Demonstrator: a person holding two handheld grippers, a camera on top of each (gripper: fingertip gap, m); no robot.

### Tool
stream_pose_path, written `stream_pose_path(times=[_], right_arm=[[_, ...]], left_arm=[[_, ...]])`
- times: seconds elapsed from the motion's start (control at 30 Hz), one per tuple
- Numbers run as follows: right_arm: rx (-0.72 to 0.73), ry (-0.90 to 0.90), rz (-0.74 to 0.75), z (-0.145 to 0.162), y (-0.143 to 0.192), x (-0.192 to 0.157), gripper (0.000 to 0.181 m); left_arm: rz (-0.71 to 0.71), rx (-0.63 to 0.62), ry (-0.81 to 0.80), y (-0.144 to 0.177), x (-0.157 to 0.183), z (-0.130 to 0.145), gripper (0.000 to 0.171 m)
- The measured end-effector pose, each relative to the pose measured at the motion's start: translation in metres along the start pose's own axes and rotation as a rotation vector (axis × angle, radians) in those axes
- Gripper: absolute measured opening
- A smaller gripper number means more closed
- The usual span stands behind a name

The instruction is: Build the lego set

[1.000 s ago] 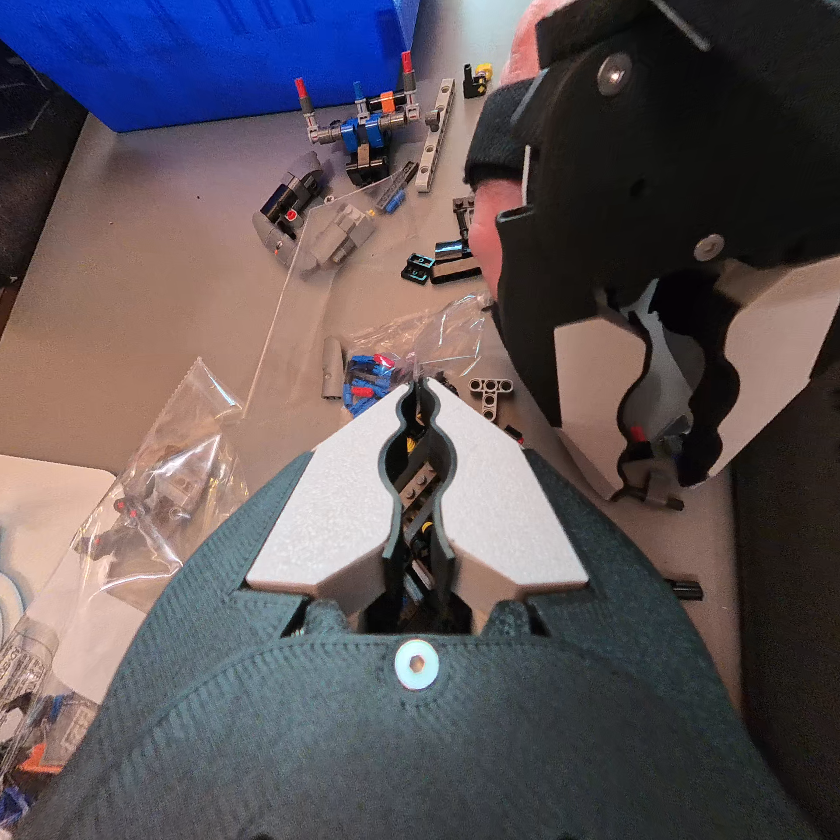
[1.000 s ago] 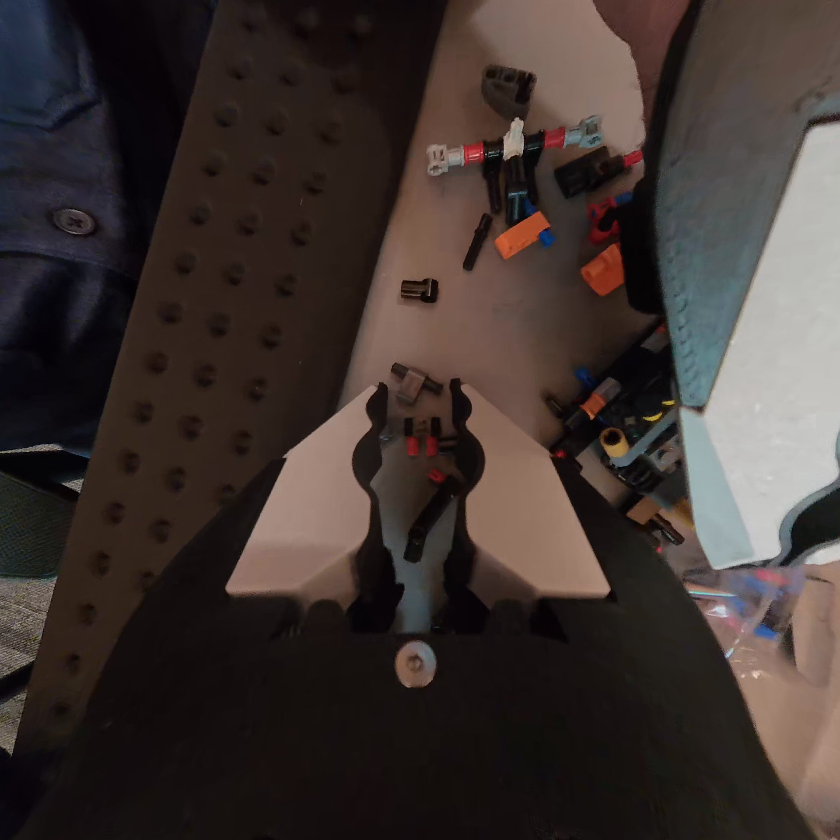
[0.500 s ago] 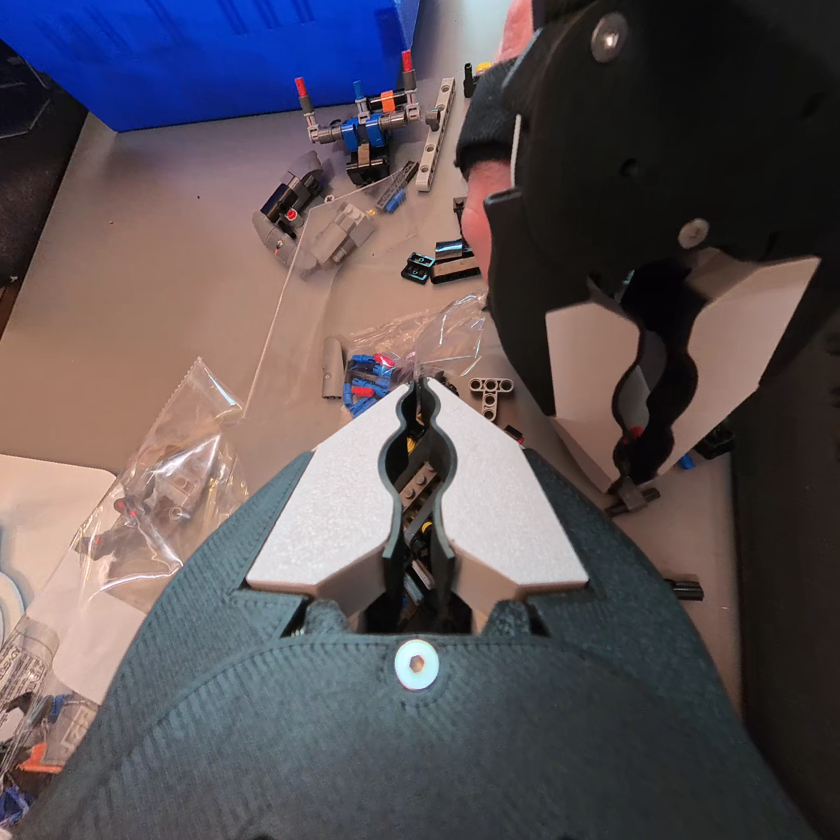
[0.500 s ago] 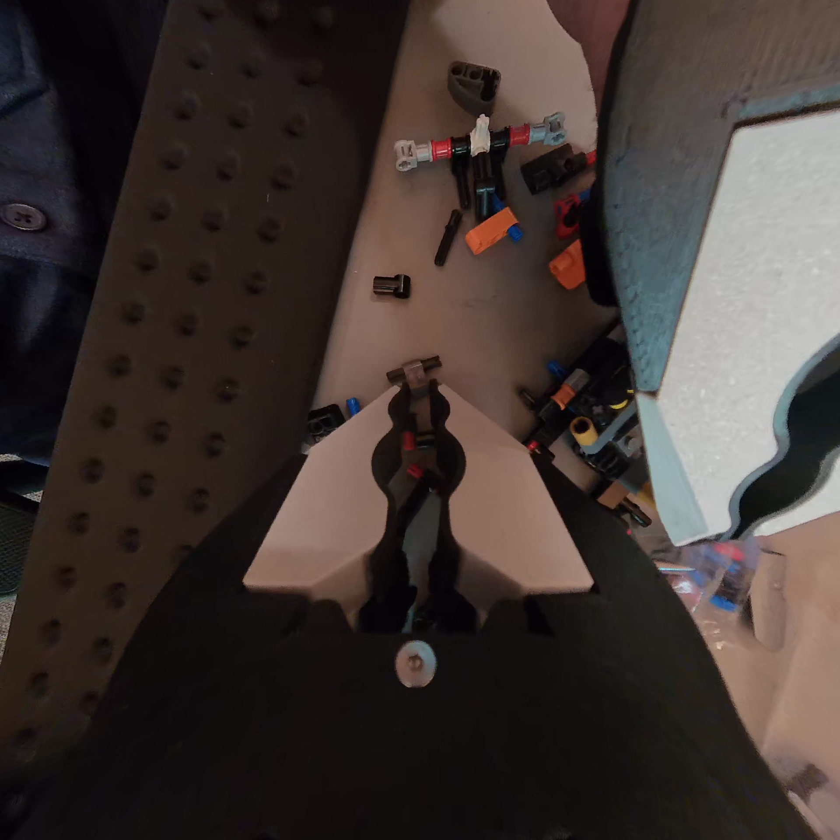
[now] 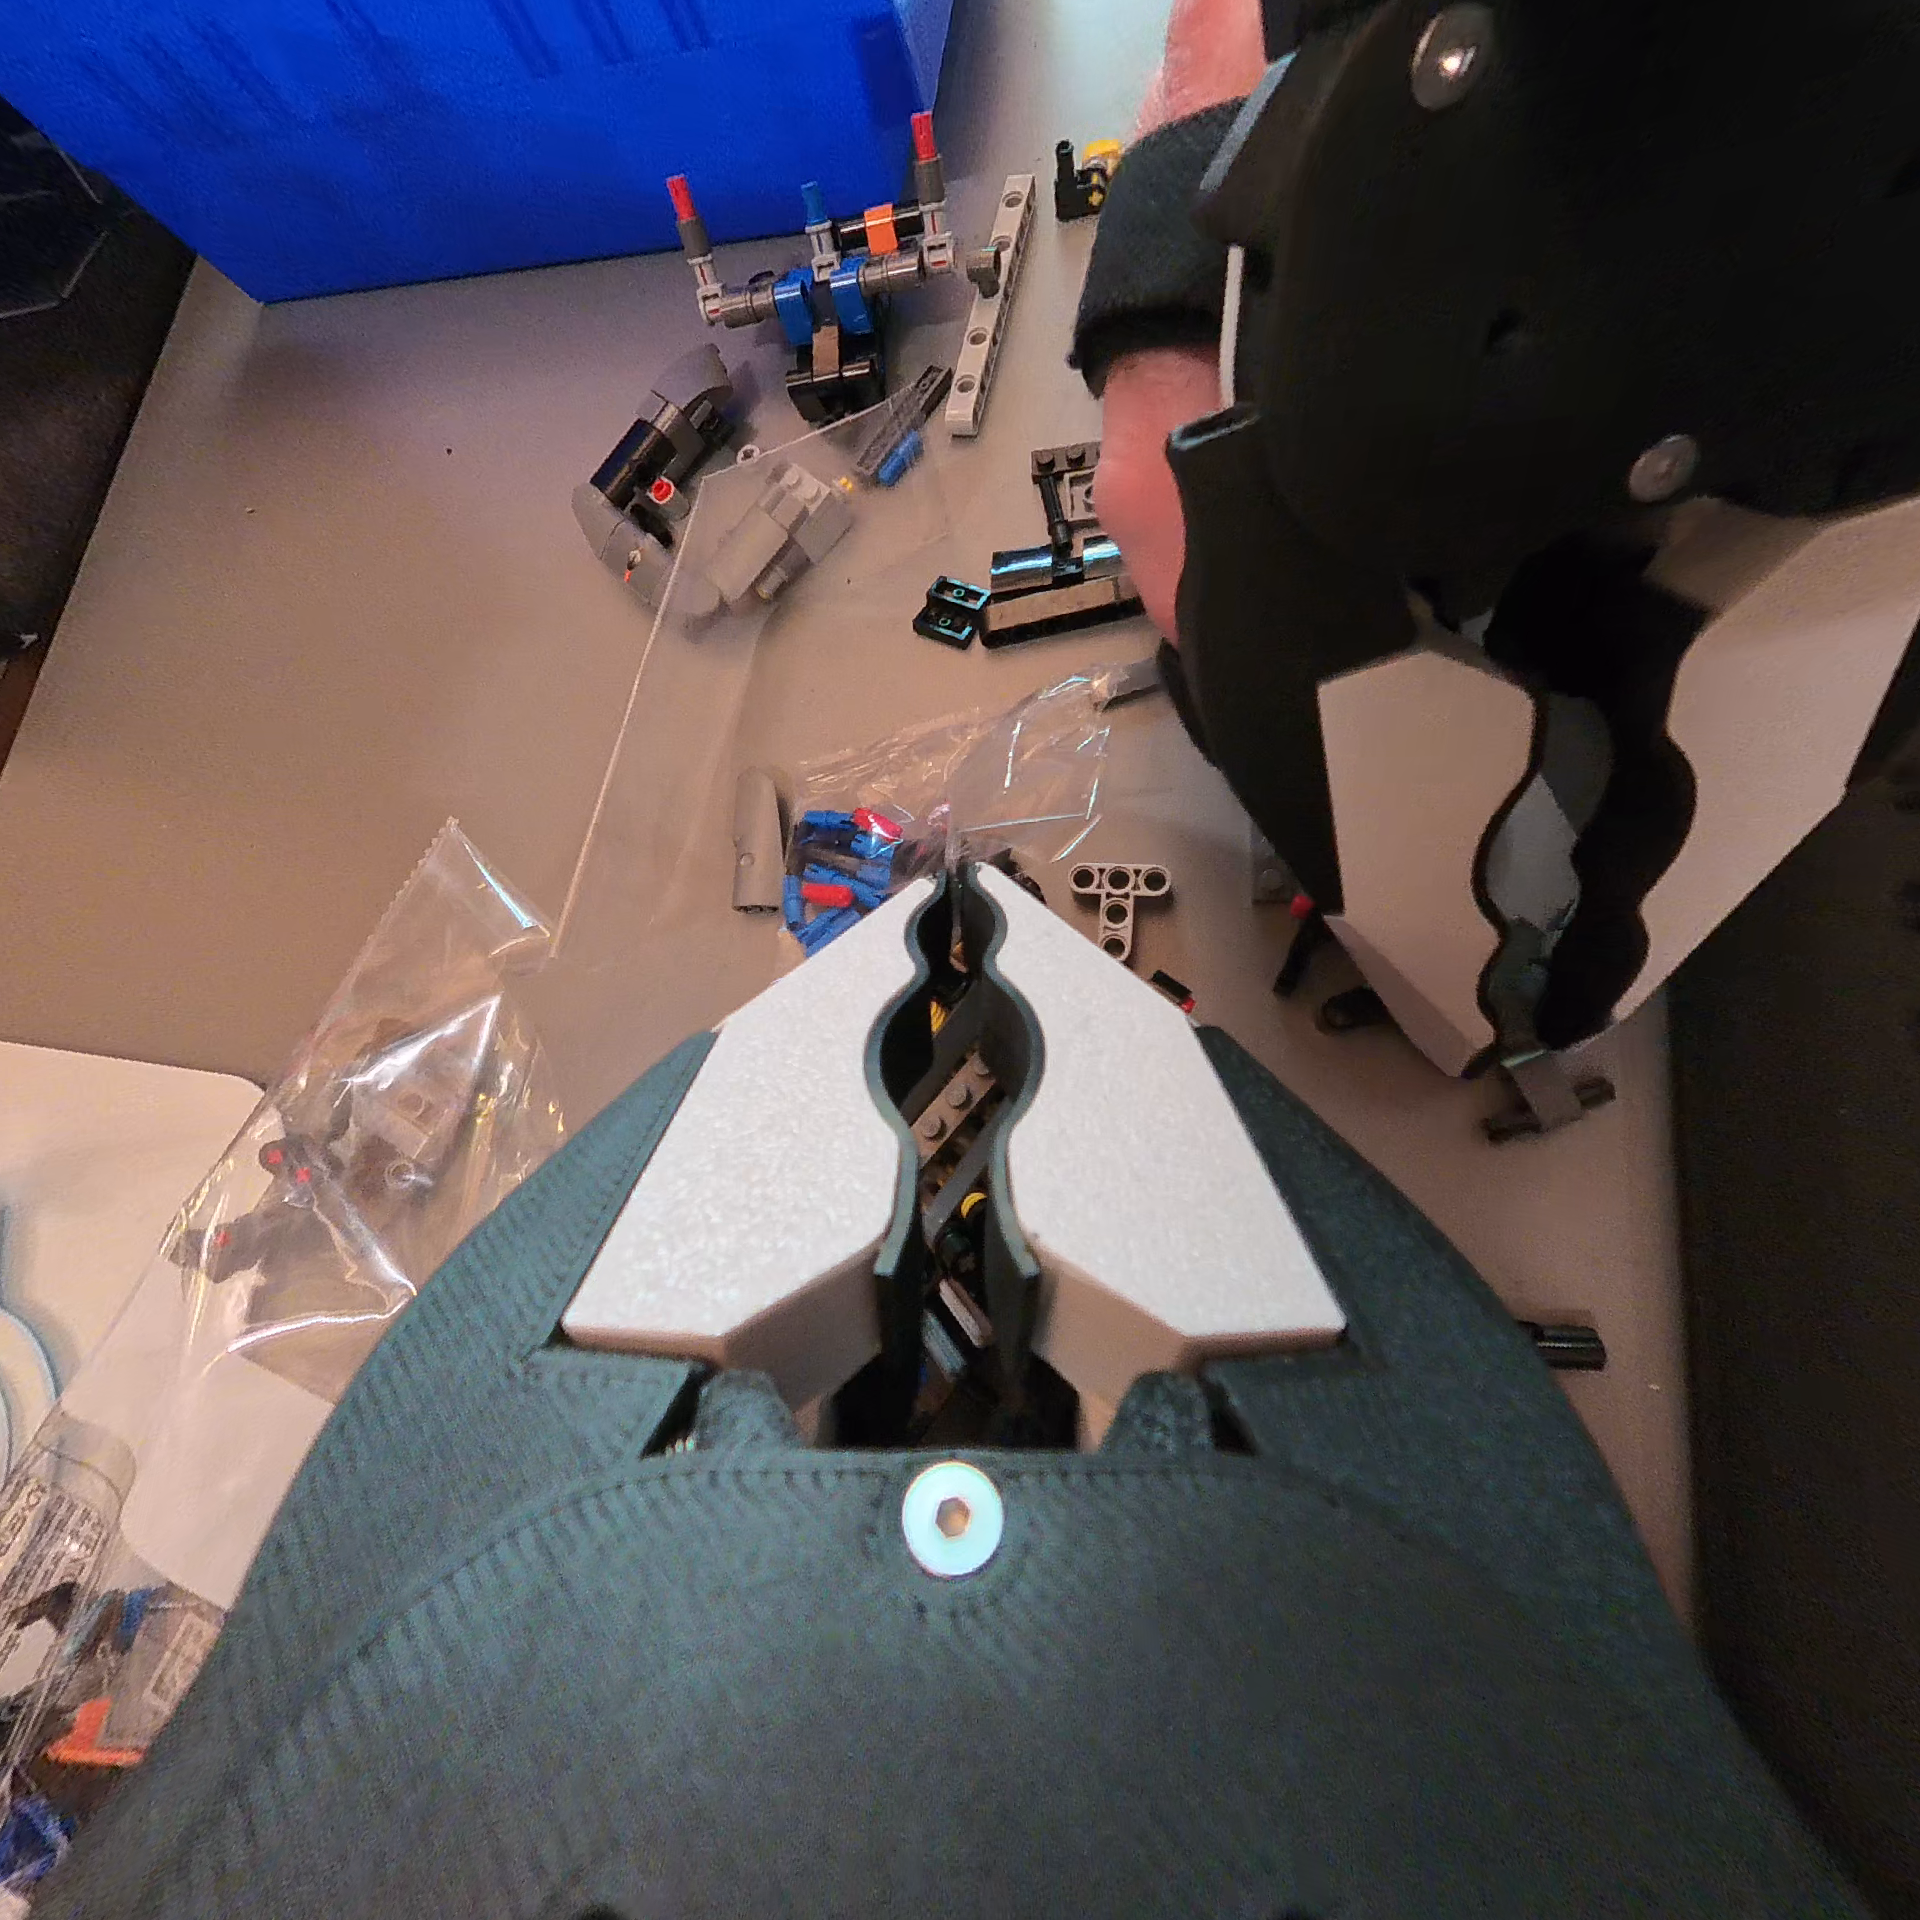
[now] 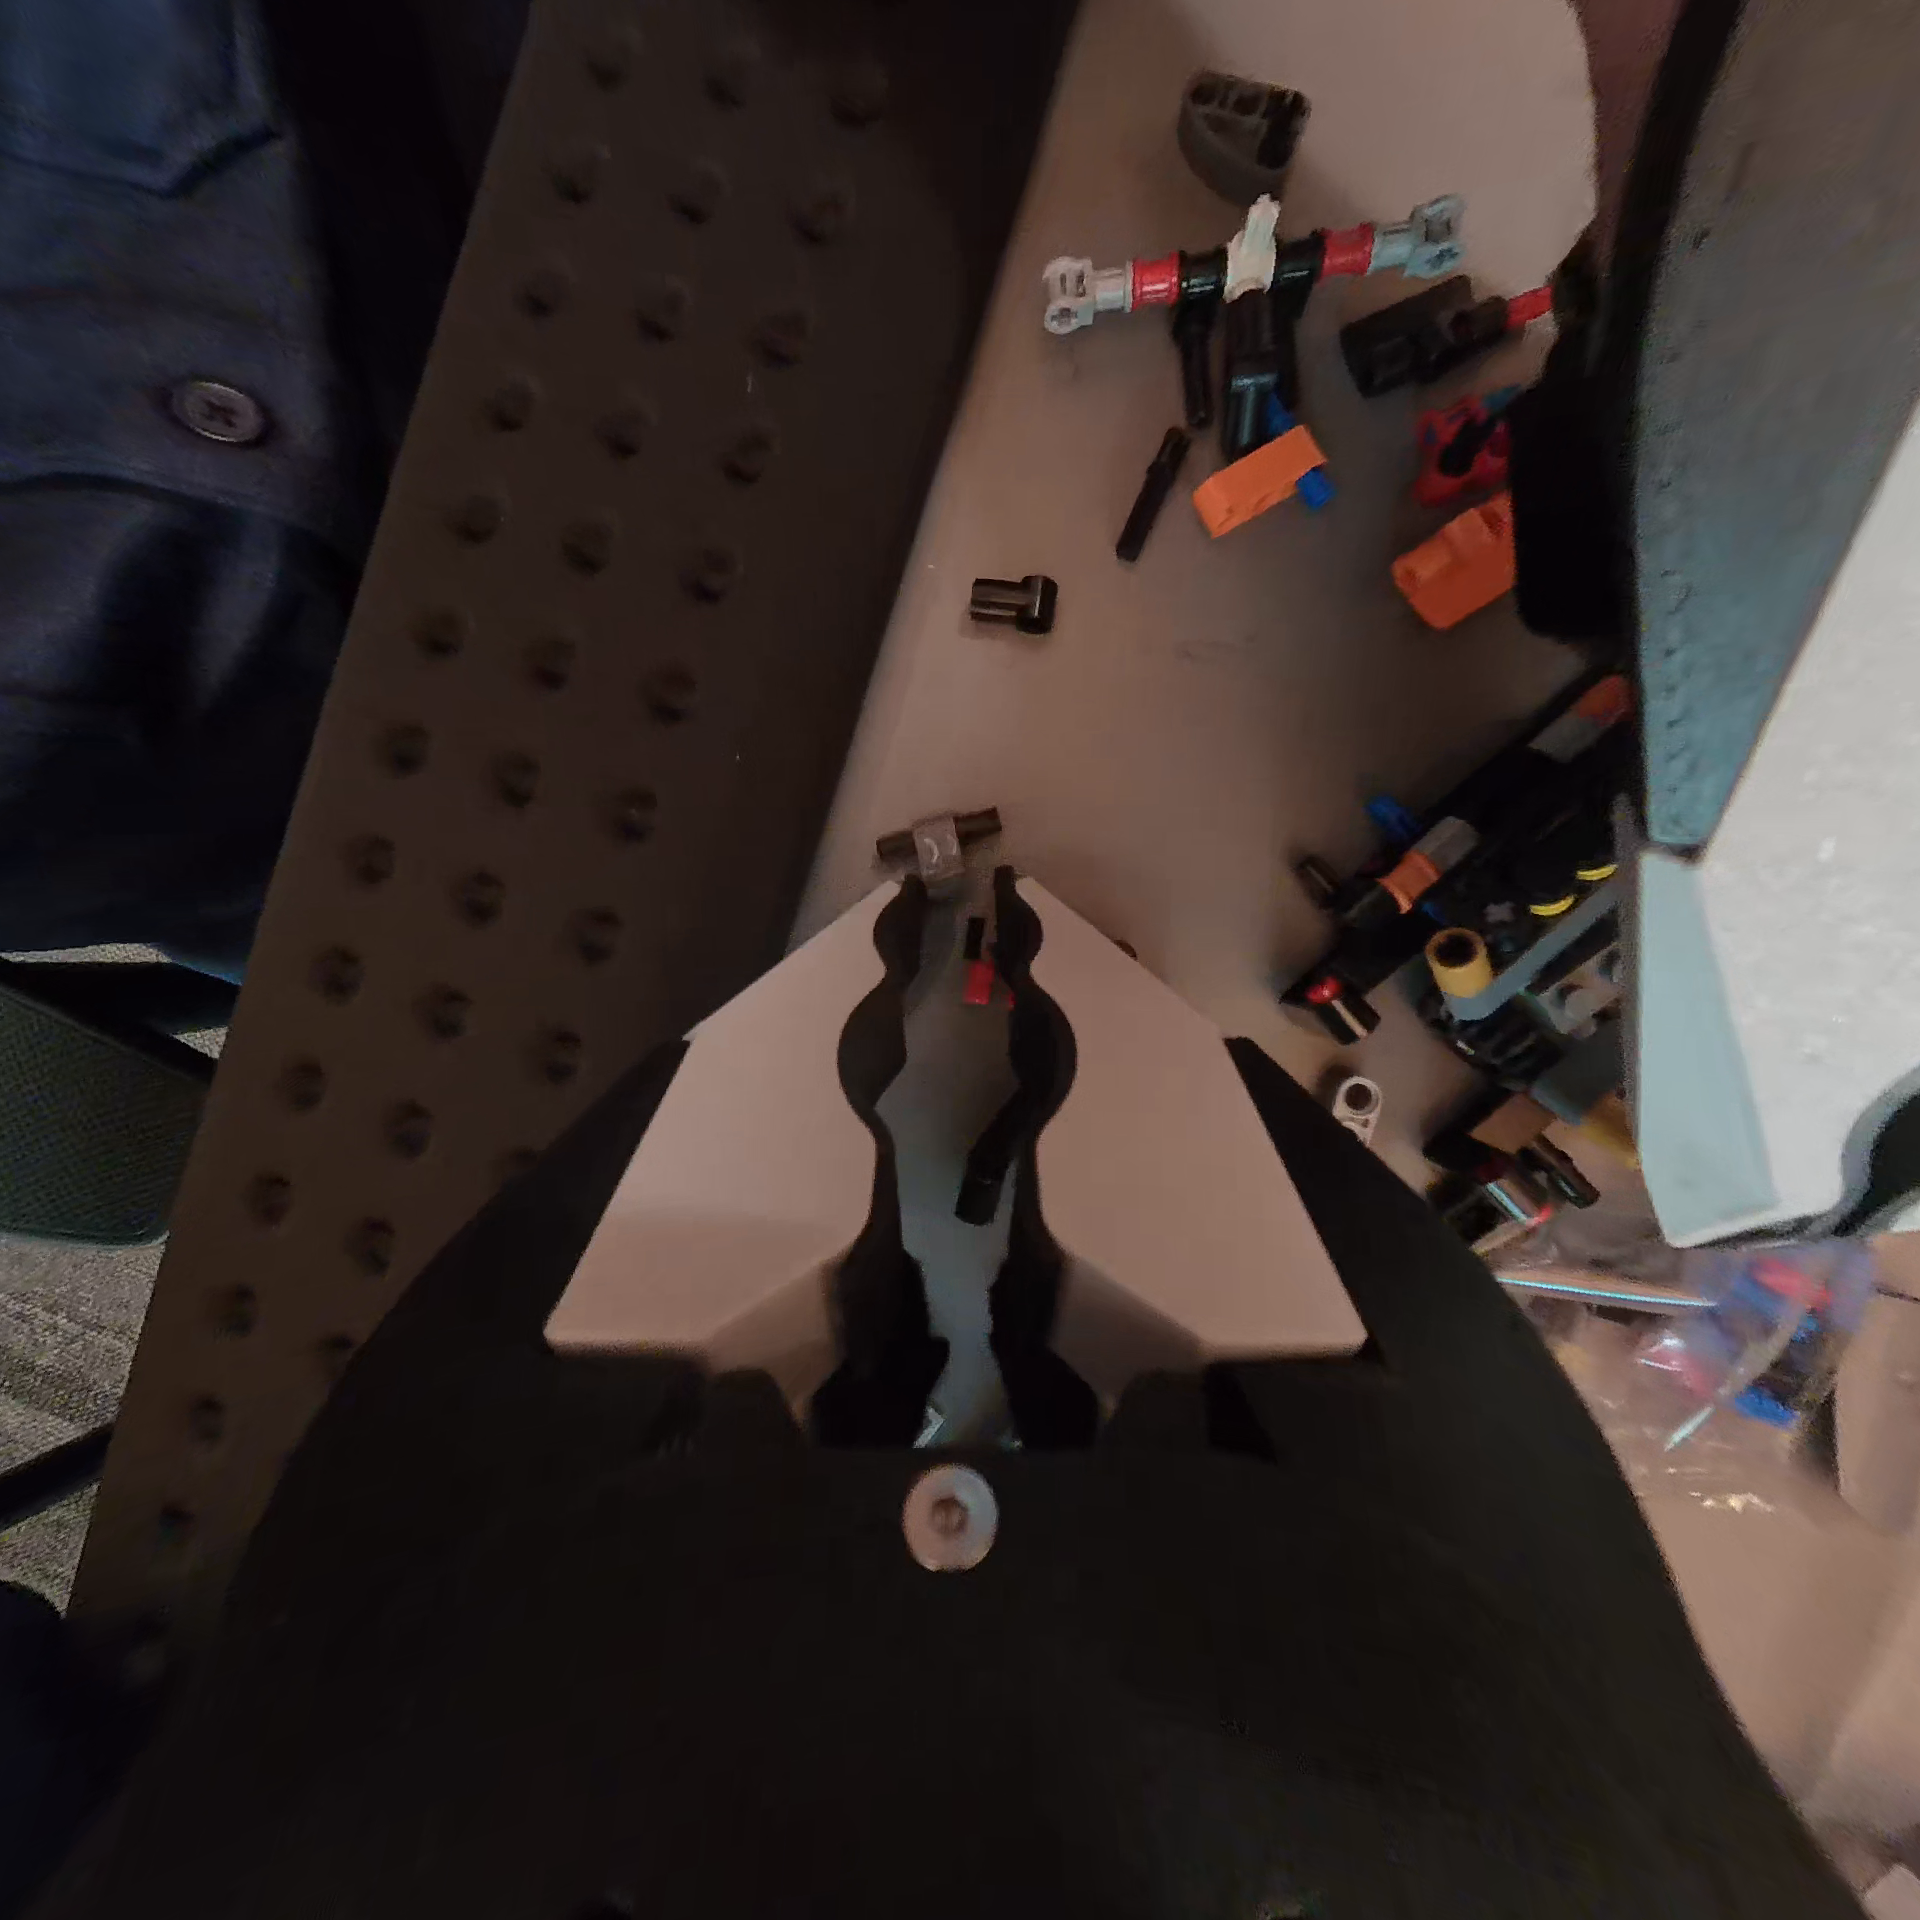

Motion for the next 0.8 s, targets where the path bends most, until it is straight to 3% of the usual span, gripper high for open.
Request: stream_pose_path(times=[0.6, 0.8], right_arm=[[-0.004, -0.037, 0.005, 0.0030, 0.0020, 0.0041, 0.017], [-0.019, -0.031, 0.037, 0.0050, 0.0036, 0.0068, 0.000]], left_arm=[[0.002, -0.010, -0.004, -0.0012, 0.0003, 0.0008, 0.000], [0.003, -0.012, -0.002, -0.0016, 0.0000, 0.0013, 0.000]])
Point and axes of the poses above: each gripper's, where its closed fingertips meet, y back along the fingers, z out of its underside, x = y × z across the jaws, the point moved 9 cm from there along y, back along the fingers, and after that the axes turned 7 degrees about z, right-handed, at the moved point
